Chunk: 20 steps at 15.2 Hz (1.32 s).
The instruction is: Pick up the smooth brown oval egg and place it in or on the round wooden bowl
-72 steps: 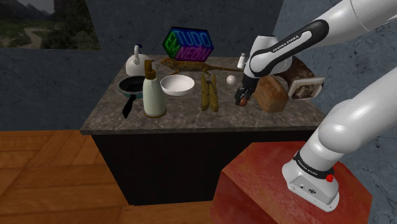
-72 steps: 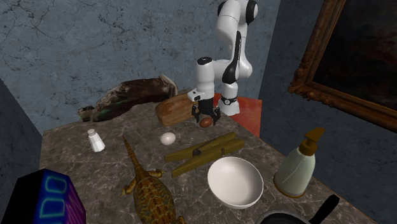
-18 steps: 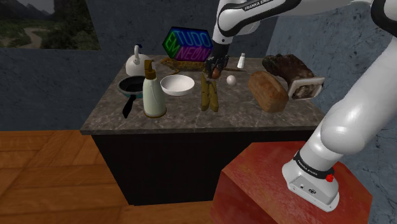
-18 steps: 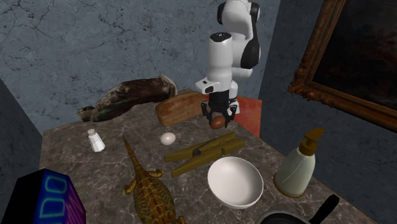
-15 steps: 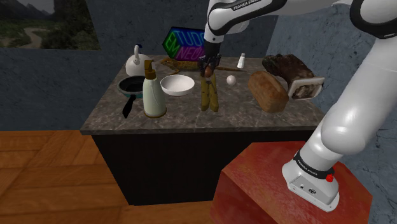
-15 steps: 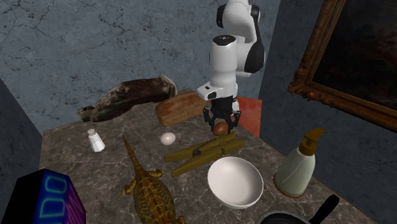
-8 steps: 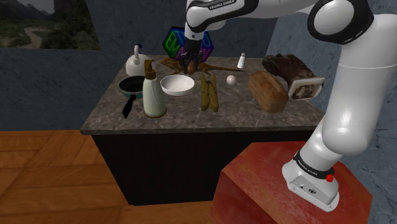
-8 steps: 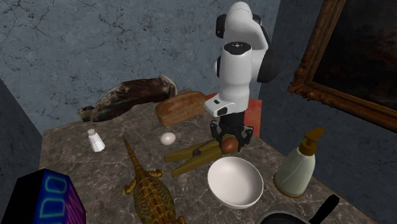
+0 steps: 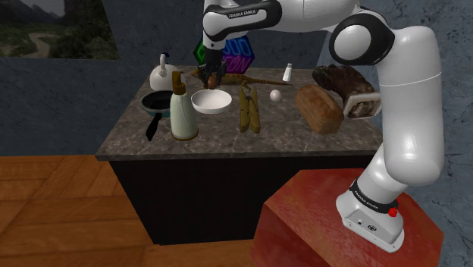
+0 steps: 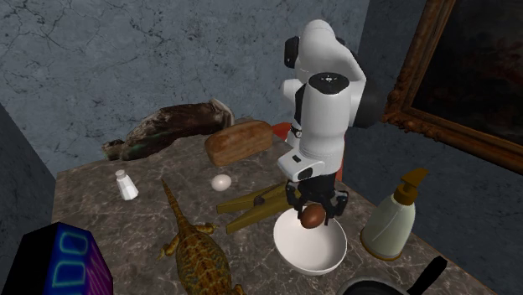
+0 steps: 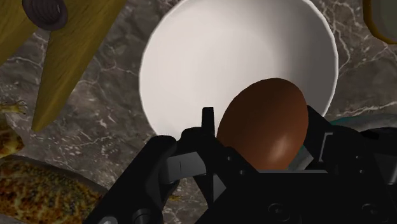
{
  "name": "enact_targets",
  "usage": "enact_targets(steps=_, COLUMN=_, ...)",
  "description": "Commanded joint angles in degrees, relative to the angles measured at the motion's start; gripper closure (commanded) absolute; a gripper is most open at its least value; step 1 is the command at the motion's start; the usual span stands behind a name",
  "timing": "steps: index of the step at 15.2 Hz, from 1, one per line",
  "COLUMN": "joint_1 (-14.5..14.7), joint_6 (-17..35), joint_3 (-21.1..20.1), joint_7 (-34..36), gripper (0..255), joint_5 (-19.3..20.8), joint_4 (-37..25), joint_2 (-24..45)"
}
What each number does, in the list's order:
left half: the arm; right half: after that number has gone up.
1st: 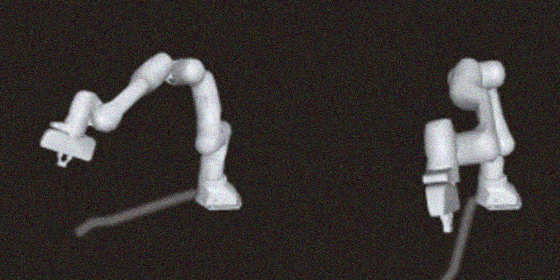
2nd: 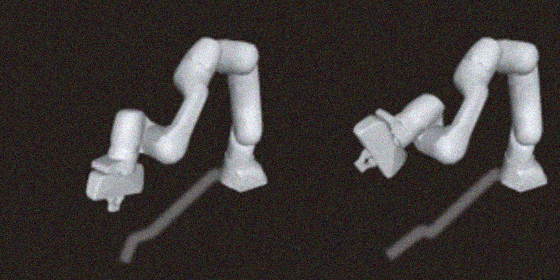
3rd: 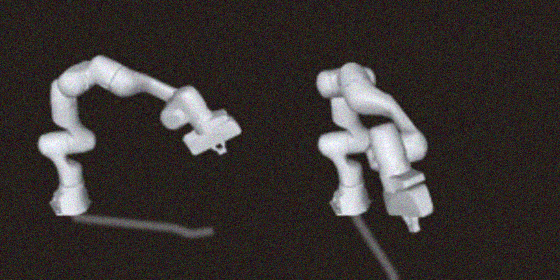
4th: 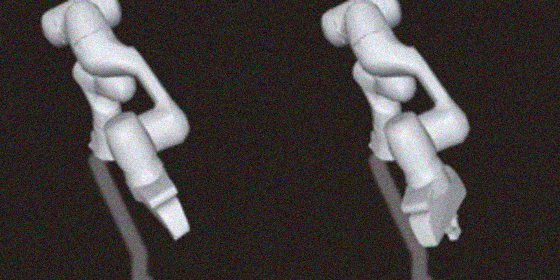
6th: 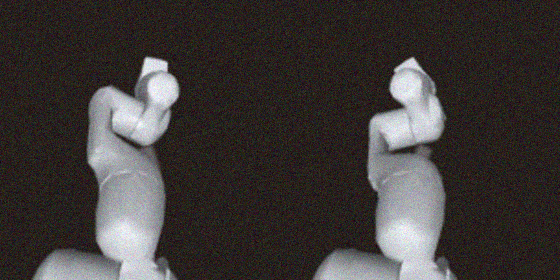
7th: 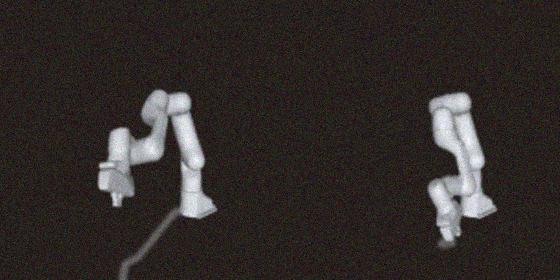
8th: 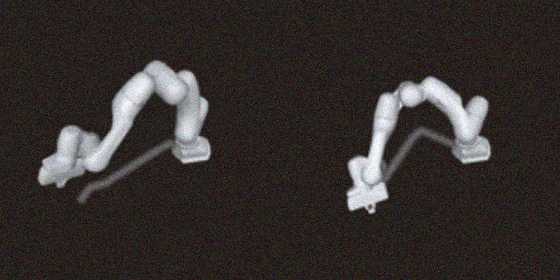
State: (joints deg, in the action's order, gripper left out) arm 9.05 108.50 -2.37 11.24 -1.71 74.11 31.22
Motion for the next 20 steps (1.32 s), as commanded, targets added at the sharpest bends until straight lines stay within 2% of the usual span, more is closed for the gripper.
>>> enact_targets(steps=1, joint_1=0.05, joint_6=1.38, joint_3=0.00, joint_7=0.02, gripper=255, joint_5=0.01, joint_4=0.97, joint_2=0.38)
enact_targets(steps=9, joint_1=0.04, joint_6=6.70, joint_3=0.01, joint_7=-0.19, gripper=255, joint_5=-0.02, joint_4=5.14, joint_2=1.53)
enact_targets(steps=16, joint_1=0.04, joint_6=6.69, joint_3=0.01, joint_7=-0.19, gripper=255, joint_5=-0.02, joint_4=5.12, joint_2=1.55)
enact_targets(steps=17, joint_1=0.04, joint_6=6.69, joint_3=0.01, joint_7=-0.19, gripper=0, joint_5=-0.02, joint_4=5.11, joint_2=1.55)
enact_targets(steps=20, joint_1=0.04, joint_6=6.70, joint_3=0.01, joint_7=-0.19, gripper=0, joint_5=-0.02, joint_4=5.12, joint_2=1.55)
